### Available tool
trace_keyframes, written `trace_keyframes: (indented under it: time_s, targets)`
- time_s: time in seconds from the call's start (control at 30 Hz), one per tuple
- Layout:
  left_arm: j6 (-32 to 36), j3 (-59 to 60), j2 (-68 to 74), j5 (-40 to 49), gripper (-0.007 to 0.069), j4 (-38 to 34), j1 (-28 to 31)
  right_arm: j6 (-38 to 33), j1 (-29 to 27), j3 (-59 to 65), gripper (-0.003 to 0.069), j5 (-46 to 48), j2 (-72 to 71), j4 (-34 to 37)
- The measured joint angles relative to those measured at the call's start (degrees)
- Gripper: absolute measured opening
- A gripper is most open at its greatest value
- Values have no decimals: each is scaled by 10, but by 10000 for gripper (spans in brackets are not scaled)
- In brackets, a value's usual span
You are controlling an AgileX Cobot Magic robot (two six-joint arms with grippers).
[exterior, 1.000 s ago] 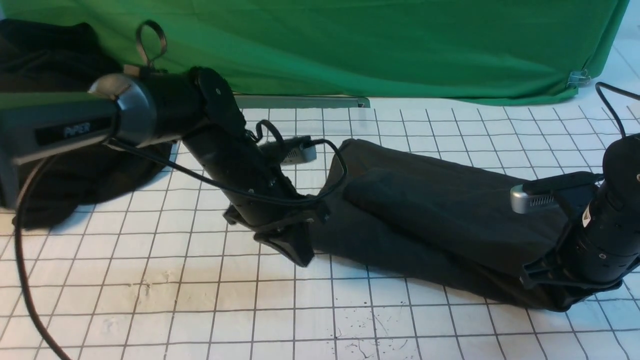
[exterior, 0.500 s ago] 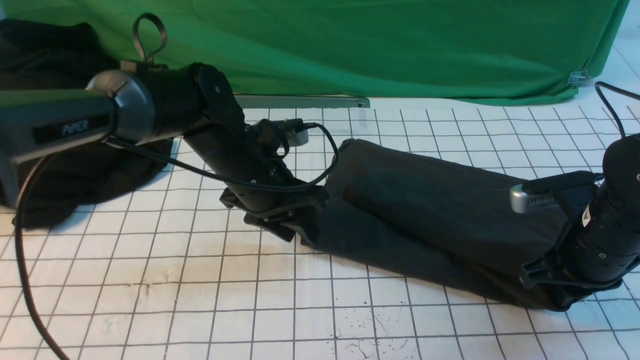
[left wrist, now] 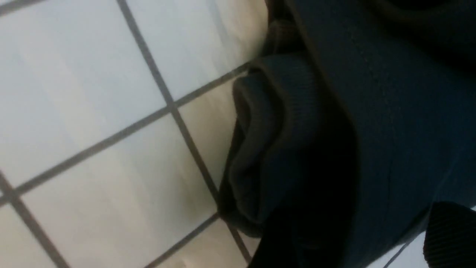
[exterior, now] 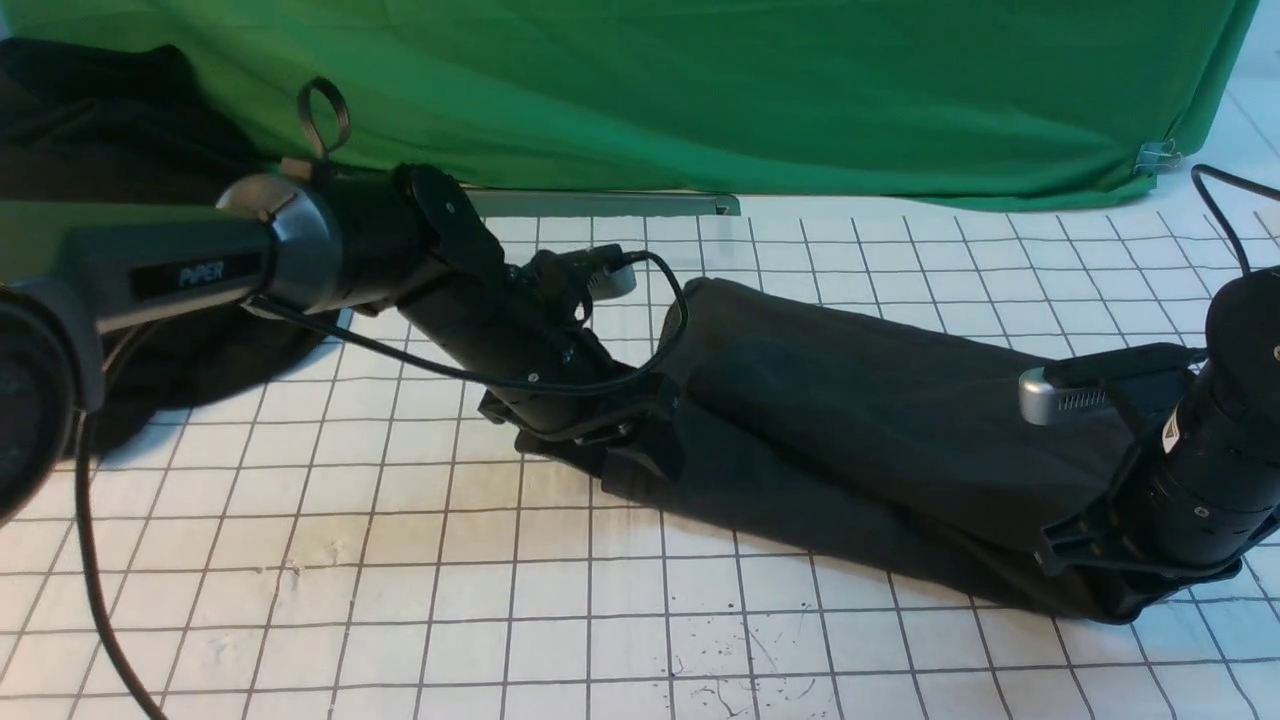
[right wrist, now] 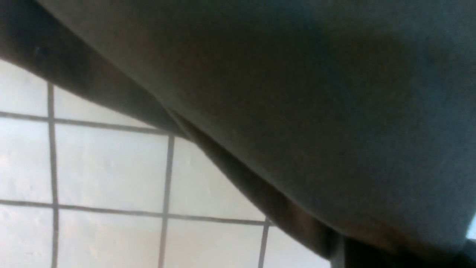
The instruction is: Fold a long-sleeved shirt over a white checkered tablecloth.
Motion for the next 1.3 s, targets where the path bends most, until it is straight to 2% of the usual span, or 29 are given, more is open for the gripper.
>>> trace_keyframes:
  time_s: [0.03,0.13,0.17,0.2,0.23,0.3,0.43,0.6,0.93,1.1,1.23,1.3]
  targets:
    - [8,-1,2,4,379,-4,1,0,0,0,124,0,0,0]
    - [11,-1,3,12,267,-8,1,0,0,0,124,0,0,0]
    - [12,-1,4,19,149,-10,1,0,0,0,124,0,0,1]
    - [12,-2,5,21,137,-12,1,0,0,0,124,0,0,1]
    - [12,-2,5,29,76,-14,1,1,0,0,124,0,0,1]
    - [12,-2,5,44,55,-14,1,0,0,0,125,3,0,1]
    - [5,-2,-8,95,55,2,1,-1,0,0,125,10,0,1]
    - [-17,-2,-57,204,55,33,0,-2,0,0,125,22,-1,5]
    - [-43,57,-80,217,55,34,-1,-2,0,0,125,21,-3,9]
    - [-45,73,-80,183,59,37,-2,-2,0,0,134,14,-3,11]
    - [-47,74,-80,175,99,34,-2,-1,0,0,192,13,-3,11]
    - [-48,74,-80,180,160,34,-2,-1,0,0,283,10,-3,9]
